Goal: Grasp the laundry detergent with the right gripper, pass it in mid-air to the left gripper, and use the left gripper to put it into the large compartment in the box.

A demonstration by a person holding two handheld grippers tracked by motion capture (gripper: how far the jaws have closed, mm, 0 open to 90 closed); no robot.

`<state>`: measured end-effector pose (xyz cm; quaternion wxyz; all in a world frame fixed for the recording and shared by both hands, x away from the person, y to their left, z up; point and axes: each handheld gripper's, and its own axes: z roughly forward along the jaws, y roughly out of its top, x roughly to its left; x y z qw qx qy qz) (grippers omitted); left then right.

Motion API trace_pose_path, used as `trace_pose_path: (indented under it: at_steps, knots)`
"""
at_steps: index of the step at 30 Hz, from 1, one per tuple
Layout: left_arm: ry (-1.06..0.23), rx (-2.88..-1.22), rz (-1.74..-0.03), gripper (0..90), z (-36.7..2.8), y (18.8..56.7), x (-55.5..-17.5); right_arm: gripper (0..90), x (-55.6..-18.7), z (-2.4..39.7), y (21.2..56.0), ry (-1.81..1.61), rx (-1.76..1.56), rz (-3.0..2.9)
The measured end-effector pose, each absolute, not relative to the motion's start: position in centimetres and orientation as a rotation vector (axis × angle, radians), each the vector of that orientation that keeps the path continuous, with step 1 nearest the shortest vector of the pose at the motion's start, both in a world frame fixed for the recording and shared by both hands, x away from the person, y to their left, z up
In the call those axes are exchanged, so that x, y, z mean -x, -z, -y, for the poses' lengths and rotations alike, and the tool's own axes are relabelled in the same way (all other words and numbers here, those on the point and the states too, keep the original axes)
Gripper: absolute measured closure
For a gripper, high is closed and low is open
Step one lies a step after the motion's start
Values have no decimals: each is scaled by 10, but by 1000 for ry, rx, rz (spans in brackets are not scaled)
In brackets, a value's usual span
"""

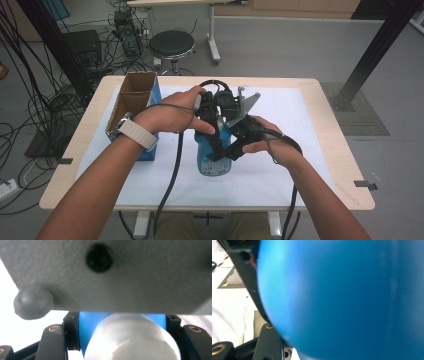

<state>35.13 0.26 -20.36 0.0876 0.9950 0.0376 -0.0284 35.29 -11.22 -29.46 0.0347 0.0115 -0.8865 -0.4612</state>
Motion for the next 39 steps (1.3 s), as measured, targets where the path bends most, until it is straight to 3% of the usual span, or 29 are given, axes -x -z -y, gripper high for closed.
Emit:
trace_pose_path:
  at_steps: [39]
  knots:
    - [82,-2949,-123,373,-4,203,-351,427,-354,112,292,1408,-60,2737]
